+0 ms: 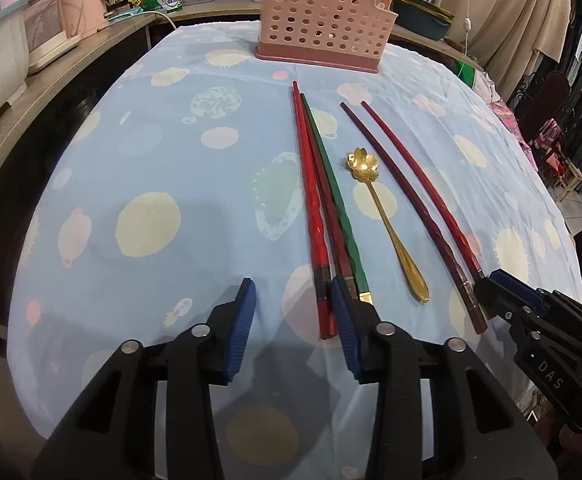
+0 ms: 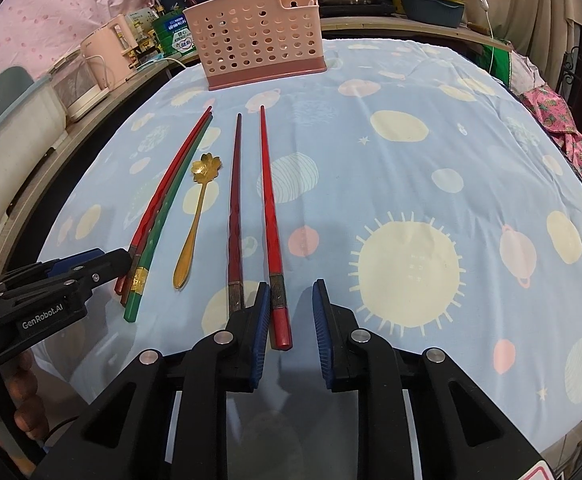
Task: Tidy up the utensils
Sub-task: 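Grasp a red chopstick with the left tool while the right tool grasps another red chopstick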
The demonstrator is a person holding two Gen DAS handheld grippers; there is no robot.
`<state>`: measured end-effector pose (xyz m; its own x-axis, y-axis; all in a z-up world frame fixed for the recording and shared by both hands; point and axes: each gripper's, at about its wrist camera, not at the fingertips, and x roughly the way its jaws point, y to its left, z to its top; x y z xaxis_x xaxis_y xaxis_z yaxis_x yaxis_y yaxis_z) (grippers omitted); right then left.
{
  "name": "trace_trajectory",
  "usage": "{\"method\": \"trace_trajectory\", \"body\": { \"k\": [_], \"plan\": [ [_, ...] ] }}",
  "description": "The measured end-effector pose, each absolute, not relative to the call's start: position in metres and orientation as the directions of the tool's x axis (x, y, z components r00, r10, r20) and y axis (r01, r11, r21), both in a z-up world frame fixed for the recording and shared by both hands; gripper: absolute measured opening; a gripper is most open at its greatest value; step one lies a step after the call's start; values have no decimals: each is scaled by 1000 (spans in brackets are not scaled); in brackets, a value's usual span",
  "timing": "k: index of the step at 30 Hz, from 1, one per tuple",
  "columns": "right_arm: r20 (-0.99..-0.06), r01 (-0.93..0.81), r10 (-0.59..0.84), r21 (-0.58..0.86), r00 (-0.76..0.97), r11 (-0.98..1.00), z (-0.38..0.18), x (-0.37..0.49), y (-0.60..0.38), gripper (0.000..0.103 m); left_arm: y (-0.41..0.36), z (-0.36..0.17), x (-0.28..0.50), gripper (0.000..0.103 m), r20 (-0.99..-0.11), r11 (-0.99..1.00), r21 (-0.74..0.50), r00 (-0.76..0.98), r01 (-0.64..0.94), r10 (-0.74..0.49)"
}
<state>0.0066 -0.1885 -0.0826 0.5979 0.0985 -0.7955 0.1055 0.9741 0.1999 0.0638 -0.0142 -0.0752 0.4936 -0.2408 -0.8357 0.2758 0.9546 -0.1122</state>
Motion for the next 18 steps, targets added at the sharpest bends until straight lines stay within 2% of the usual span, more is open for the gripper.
{"method": "trace_trajectory", "body": {
  "k": [9, 13, 15, 18],
  "plan": [
    [-795, 104, 98, 199, 598, 974, -84, 6, -189, 20, -20, -77, 64, 35, -832, 952, -98, 501, 288, -237],
    [-796, 104, 98, 198, 598, 975, -83, 6, -188, 19, -16, -77, 65, 16, -833, 956, -93, 505, 277, -227],
    [-796, 102, 100, 199, 597, 975, -83, 6, -188, 16, -12, -77, 66, 8, -834, 958, -106, 500, 267, -232],
    [-796, 98, 103, 200, 597, 975, -84, 6, -187, 9, -10, -77, 65, 7, -836, 958, -118, 495, 263, -239]
  ]
}}
